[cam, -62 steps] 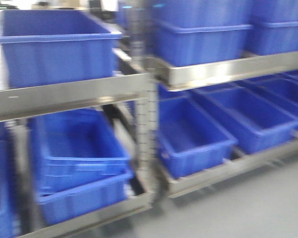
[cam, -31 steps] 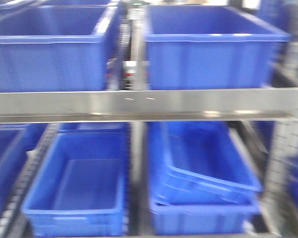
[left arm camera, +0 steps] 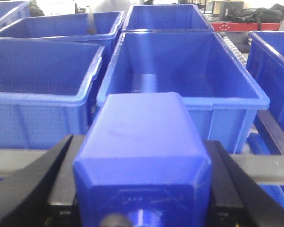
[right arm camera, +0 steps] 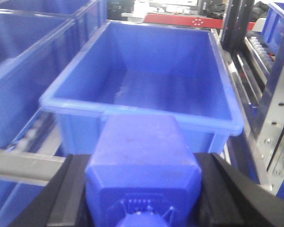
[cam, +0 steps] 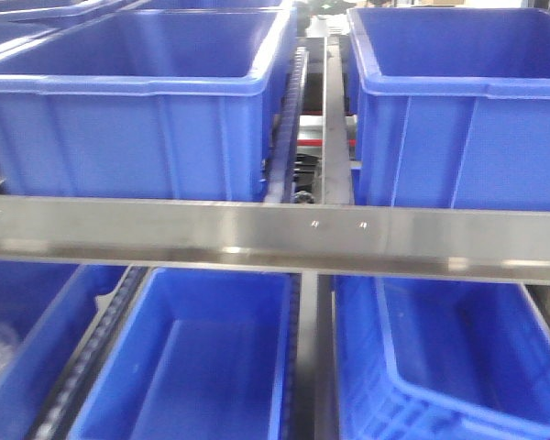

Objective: Pick and sort blue part to right shelf
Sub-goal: 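Drive the base up to the shelf rack of blue bins, then lower the left gripper into a blue bin and open it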

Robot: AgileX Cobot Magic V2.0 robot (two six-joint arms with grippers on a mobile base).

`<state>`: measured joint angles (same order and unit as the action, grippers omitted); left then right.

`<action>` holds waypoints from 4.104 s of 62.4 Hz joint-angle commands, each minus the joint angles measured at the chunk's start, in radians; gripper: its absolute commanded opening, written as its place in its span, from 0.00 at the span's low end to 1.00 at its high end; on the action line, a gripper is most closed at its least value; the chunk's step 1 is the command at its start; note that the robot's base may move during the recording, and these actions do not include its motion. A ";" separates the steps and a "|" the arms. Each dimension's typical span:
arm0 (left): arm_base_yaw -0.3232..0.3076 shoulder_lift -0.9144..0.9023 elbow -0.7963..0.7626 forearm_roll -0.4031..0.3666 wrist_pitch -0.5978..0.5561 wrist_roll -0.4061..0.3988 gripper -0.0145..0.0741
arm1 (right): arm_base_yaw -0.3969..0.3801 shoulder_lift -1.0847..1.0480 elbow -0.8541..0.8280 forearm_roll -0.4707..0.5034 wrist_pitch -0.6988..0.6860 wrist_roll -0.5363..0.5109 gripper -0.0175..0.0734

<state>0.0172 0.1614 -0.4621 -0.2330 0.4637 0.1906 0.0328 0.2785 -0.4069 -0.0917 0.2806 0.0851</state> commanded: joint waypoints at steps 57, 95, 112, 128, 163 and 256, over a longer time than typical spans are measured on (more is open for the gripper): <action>0.003 0.011 -0.036 -0.014 -0.083 -0.002 0.60 | -0.004 0.008 -0.029 -0.010 -0.092 -0.005 0.62; 0.003 0.016 -0.034 -0.014 -0.083 -0.002 0.60 | -0.004 0.013 -0.029 -0.010 -0.091 -0.005 0.62; 0.003 0.016 -0.034 -0.009 -0.086 -0.002 0.60 | -0.004 0.013 -0.029 -0.010 -0.100 -0.005 0.62; 0.003 0.016 -0.034 -0.014 -0.111 -0.002 0.60 | -0.004 0.013 -0.029 -0.010 -0.100 -0.005 0.62; 0.003 0.273 -0.133 -0.297 -0.099 0.264 0.60 | -0.003 0.177 -0.145 0.000 -0.098 -0.005 0.62; -0.153 1.051 -0.419 -0.412 -0.248 0.358 0.93 | 0.083 0.768 -0.234 -0.001 -0.451 -0.005 0.85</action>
<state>-0.1291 1.2555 -0.8388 -0.6298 0.2608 0.5469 0.1175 1.0653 -0.5892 -0.0899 -0.0871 0.0851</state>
